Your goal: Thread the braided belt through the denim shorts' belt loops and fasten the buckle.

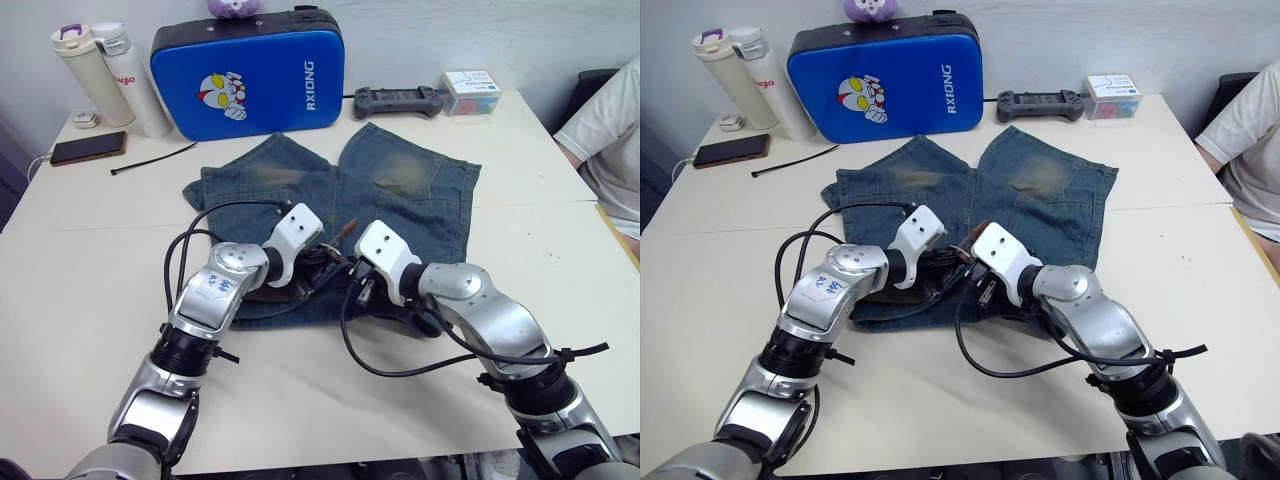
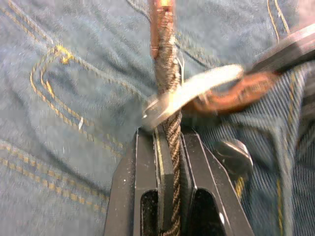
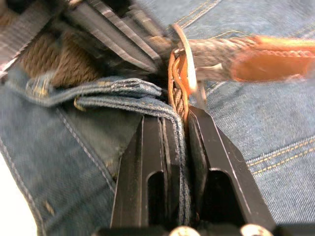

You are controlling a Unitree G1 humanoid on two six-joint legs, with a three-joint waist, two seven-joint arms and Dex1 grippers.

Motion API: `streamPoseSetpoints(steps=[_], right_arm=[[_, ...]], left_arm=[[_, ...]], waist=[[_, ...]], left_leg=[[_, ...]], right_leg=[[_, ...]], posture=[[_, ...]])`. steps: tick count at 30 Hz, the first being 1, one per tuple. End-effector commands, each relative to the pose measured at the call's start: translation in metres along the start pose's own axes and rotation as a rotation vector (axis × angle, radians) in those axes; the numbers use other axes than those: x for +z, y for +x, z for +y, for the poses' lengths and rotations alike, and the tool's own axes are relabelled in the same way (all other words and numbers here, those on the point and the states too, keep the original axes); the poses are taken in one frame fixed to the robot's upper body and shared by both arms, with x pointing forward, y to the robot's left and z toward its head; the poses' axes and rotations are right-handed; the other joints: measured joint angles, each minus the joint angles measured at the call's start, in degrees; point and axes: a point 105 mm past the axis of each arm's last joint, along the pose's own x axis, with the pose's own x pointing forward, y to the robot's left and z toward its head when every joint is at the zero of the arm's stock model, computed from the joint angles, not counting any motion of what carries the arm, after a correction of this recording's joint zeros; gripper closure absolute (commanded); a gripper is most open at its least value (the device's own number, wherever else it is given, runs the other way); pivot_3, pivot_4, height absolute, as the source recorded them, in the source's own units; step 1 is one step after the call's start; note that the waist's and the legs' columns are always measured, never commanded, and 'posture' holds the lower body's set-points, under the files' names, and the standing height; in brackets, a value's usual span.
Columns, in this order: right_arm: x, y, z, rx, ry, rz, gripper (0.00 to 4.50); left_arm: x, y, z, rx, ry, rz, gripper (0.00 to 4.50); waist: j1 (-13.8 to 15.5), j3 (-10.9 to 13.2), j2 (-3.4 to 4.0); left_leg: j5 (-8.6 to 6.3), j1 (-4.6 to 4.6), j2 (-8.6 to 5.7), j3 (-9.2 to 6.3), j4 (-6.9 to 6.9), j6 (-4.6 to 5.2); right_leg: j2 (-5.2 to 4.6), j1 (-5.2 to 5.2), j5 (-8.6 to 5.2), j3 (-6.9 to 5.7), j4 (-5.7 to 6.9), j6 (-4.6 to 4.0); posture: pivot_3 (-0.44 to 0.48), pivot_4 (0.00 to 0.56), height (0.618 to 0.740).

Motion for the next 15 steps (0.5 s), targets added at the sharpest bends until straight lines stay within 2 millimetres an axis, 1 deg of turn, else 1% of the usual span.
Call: streamPoseSetpoints(steps=[1, 2, 3, 5, 6, 7, 9, 11, 13, 15], right_arm=[[0.022, -0.015, 0.002, 0.065, -0.034, -0.089, 2.64], [0.024, -0.02, 0.0, 0.075, -0.04, -0.095, 2.22], [0.026, -0.027, -0.001, 0.096, -0.047, -0.097, 1.67], [0.029, -0.042, -0.005, 0.128, -0.087, -0.093, 0.86], [0.031, -0.049, -0.009, 0.134, -0.112, -0.089, 0.35], [0.032, -0.054, -0.013, 0.137, -0.134, -0.086, 0.04], [0.037, -0.063, -0.023, 0.121, -0.196, -0.08, 0.04], [0.044, -0.066, -0.041, 0.064, -0.273, -0.085, 0.04], [0.046, -0.064, -0.052, 0.036, -0.333, -0.083, 0.04], [0.044, -0.058, -0.059, 0.027, -0.414, -0.06, 0.04]], left_arm=[[0.009, 0.0, -0.005, -0.019, 0.038, -0.033, 4.5], [0.008, 0.0, -0.004, -0.018, 0.039, -0.03, 4.5], [0.008, 0.0, -0.004, -0.017, 0.04, -0.029, 4.5], [0.007, -0.001, -0.004, -0.017, 0.042, -0.027, 4.5], [0.007, -0.001, -0.004, -0.017, 0.043, -0.026, 4.5], [0.007, -0.001, -0.004, -0.018, 0.047, -0.025, 4.5], [0.007, -0.001, -0.005, -0.027, 0.065, -0.027, 4.5], [0.012, 0.0, -0.009, -0.051, 0.094, -0.05, 4.5], [0.017, 0.0, -0.013, -0.076, 0.122, -0.077, 4.5], [0.022, -0.001, -0.019, -0.106, 0.166, -0.101, 4.5]], waist=[[0.02, 0.0, 0.0], [0.11, 0.0, 0.0], [0.14, 0.0, 0.0], [0.26, 0.0, 0.0], [0.33, 0.0, 0.0], [0.43, 0.0, 0.0], [0.73, 0.0, 0.0], [0.56, 0.0, 0.0], [0.45, 0.0, -0.01], [0.49, 0.0, -0.01]], left_leg=[[0.0, 0.0, 0.0, 0.0, -0.01, 0.0], [0.0, 0.0, 0.0, 0.0, 0.0, 0.0], [0.0, -0.01, -0.01, 0.0, 0.01, 0.0], [0.0, -0.02, -0.01, -0.02, 0.03, 0.0], [0.0, -0.02, -0.02, -0.01, 0.03, 0.01], [0.0, -0.02, -0.02, -0.02, 0.03, 0.01], [-0.01, -0.02, -0.02, -0.02, 0.05, 0.02], [-0.01, -0.01, -0.01, 0.01, 0.04, 0.02], [-0.01, 0.01, 0.01, 0.05, 0.02, 0.02], [-0.01, 0.0, 0.01, 0.05, 0.02, 0.02]], right_leg=[[0.0, 0.0, 0.0, 0.0, 0.0, 0.0], [0.0, 0.0, 0.0, -0.01, 0.0, 0.0], [-0.01, 0.0, 0.0, -0.01, -0.01, 0.0], [-0.02, 0.03, 0.0, -0.03, -0.03, 0.0], [-0.02, 0.03, 0.0, -0.02, -0.04, 0.01], [-0.03, 0.05, 0.0, -0.04, -0.06, 0.01], [-0.03, 0.06, 0.01, -0.04, -0.07, 0.02], [-0.01, 0.06, 0.01, -0.03, -0.07, 0.02], [-0.01, 0.05, 0.01, 0.0, -0.05, 0.02], [-0.02, 0.04, 0.01, 0.0, -0.05, 0.02]], posture=[[0.0, 0.15, 0.74], [0.0, 0.15, 0.74], [0.0, 0.15, 0.74], [0.0, 0.15, 0.74], [0.0, 0.15, 0.74], [0.0, 0.15, 0.74], [0.0, 0.15, 0.74], [0.0, 0.15, 0.74], [0.0, 0.15, 0.74], [0.0, 0.15, 0.74]])
